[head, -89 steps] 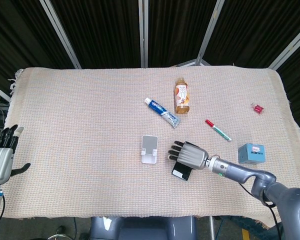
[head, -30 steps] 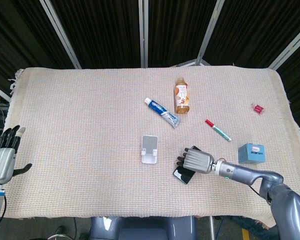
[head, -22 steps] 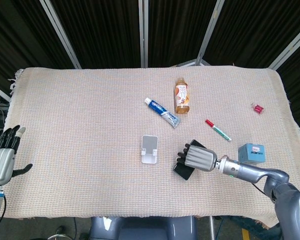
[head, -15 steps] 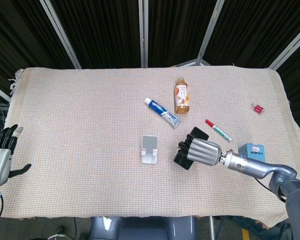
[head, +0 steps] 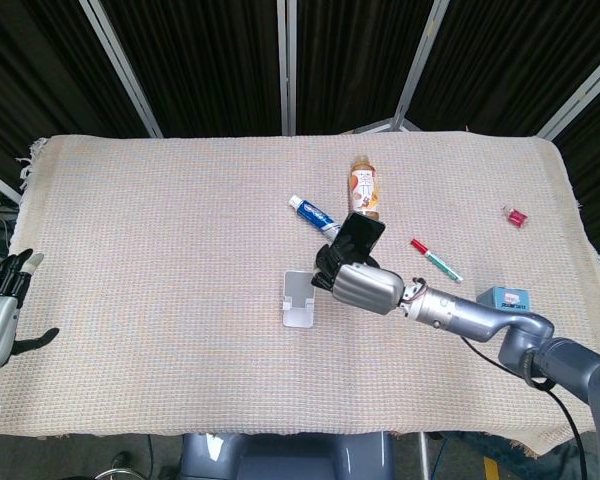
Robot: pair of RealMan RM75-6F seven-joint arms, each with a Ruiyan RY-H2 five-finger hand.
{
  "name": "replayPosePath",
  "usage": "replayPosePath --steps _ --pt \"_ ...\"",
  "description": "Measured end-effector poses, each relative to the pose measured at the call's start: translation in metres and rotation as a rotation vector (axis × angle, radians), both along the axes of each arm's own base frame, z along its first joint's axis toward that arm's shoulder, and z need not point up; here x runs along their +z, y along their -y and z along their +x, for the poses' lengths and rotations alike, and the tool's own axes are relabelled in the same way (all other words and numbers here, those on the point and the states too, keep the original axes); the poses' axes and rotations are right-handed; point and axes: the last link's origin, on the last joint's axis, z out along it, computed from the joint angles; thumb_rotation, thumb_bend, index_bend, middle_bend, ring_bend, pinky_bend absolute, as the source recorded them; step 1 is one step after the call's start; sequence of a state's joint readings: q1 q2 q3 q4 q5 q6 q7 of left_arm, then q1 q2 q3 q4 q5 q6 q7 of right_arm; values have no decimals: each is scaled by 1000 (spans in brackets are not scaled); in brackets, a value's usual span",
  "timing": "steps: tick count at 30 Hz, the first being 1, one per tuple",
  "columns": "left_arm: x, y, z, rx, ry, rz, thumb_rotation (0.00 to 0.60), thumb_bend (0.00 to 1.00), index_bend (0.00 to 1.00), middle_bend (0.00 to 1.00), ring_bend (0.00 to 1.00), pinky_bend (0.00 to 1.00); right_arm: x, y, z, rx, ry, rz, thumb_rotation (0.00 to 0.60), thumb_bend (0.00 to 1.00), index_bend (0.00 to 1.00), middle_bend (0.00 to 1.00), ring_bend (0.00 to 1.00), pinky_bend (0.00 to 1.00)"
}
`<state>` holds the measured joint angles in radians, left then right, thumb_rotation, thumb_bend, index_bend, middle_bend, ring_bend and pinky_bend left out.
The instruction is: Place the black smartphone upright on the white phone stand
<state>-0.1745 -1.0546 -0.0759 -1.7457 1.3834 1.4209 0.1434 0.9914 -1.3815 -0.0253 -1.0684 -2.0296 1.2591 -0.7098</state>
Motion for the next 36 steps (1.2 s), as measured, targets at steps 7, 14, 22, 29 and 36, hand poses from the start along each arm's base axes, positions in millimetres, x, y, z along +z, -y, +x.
replayPosePath --steps 7,14,22,29,36 --pt "-1 -3 -3 12 -6 -2 600 0 0 0 0 0 -33 -3 23 78 -102 -91 600 191 549 582 547 490" --pt "-2 -5 -6 28 -11 -4 600 0 0 0 0 0 -56 -15 35 121 -144 -96 600 196 548 583 538 490" --pt "-3 -8 -8 43 -13 -9 600 0 0 0 0 0 -70 -24 42 140 -176 -116 600 196 546 581 536 487" --pt "-4 -8 -8 50 -13 -10 600 0 0 0 0 0 -82 -28 46 149 -207 -116 600 198 541 577 529 487" --pt "-4 -9 -9 60 -16 -13 600 0 0 0 0 0 -91 -29 48 158 -226 -110 600 199 539 575 527 486"
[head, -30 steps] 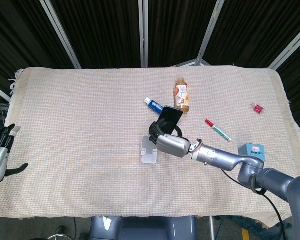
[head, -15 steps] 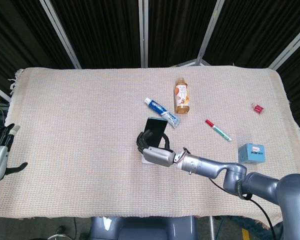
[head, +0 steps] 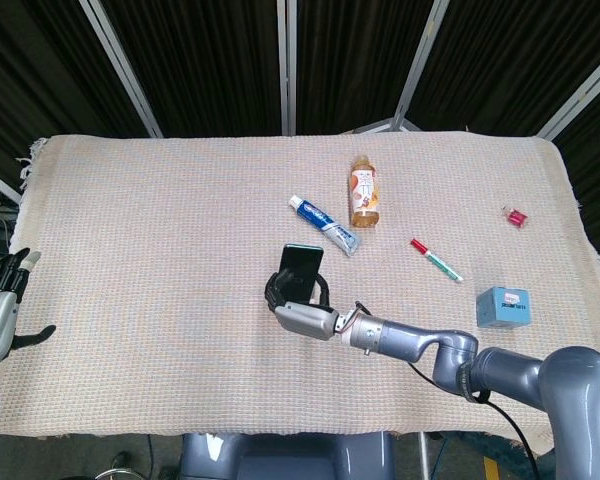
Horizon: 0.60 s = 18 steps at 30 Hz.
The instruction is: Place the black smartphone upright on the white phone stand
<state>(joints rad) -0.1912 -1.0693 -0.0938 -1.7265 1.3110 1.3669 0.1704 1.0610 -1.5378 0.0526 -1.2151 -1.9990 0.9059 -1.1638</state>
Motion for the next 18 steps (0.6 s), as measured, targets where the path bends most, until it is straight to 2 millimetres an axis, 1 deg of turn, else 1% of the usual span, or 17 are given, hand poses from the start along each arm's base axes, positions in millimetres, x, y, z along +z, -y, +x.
replayPosePath --steps 10,18 --pt "0 -1 0 2 1 0 600 0 0 0 0 0 -7 -1 -3 -2 -21 16 600 202 539 575 525 486" --pt "-1 -2 -1 5 0 -4 600 0 0 0 0 0 -5 0 -3 4 -20 7 600 202 540 575 525 485"
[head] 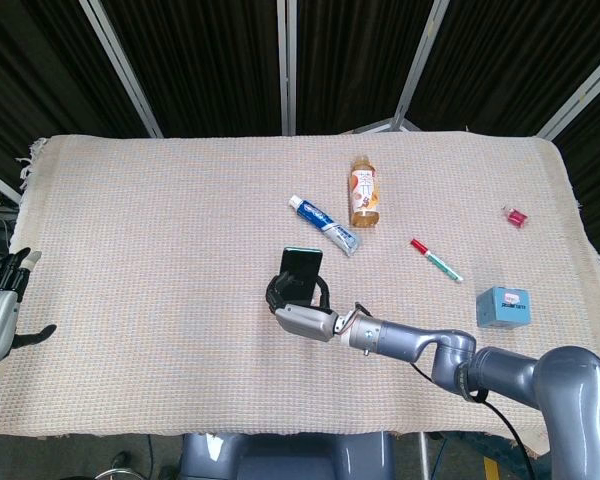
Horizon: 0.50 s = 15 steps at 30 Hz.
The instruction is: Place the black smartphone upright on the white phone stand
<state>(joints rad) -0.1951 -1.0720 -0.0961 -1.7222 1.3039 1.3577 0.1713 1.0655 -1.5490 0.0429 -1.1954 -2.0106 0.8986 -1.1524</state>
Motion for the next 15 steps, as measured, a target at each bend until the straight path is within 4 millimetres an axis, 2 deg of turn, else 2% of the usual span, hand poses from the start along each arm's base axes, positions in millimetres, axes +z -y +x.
replayPosePath --steps 10,15 --pt "-1 0 0 1 -2 -3 600 0 0 0 0 0 1 0 -5 -7 -18 -9 600 202 539 562 512 484" --pt "0 0 1 0 0 -1 600 0 0 0 0 0 -1 -1 -6 -15 -22 -3 600 200 531 501 480 471"
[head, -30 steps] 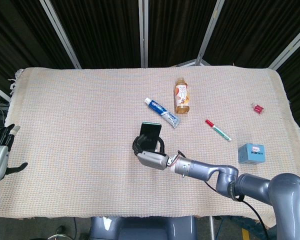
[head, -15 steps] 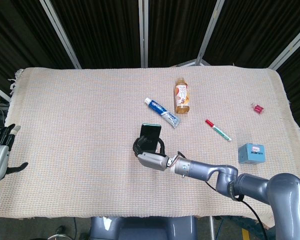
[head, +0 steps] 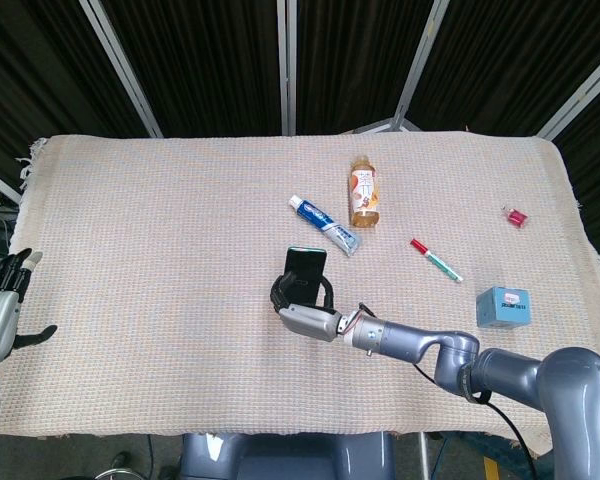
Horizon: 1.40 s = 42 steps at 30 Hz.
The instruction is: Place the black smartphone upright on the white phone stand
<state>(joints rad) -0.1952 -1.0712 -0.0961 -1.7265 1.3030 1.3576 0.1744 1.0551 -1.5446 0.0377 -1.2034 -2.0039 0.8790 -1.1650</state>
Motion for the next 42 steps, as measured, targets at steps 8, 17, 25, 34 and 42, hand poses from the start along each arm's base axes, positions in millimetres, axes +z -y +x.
replayPosePath --steps 8,17,25,34,42 --pt "0 0 0 1 1 -2 600 0 0 0 0 0 1 1 -2 -28 2 -8 600 161 309 217 293 382" --pt "-1 0 0 2 3 -7 600 0 0 0 0 0 3 1 -6 -52 13 -17 600 159 292 207 289 382" --pt "-2 0 1 1 2 -11 600 0 0 0 0 0 10 0 -10 -61 38 -21 600 159 239 188 289 384" --pt "-1 1 2 -5 9 -13 600 0 0 0 0 0 39 -4 -15 -71 130 -39 600 159 151 169 292 388" --pt "3 8 9 -52 13 7 600 0 0 0 0 0 93 -18 -37 -190 327 -65 600 142 146 174 316 347"
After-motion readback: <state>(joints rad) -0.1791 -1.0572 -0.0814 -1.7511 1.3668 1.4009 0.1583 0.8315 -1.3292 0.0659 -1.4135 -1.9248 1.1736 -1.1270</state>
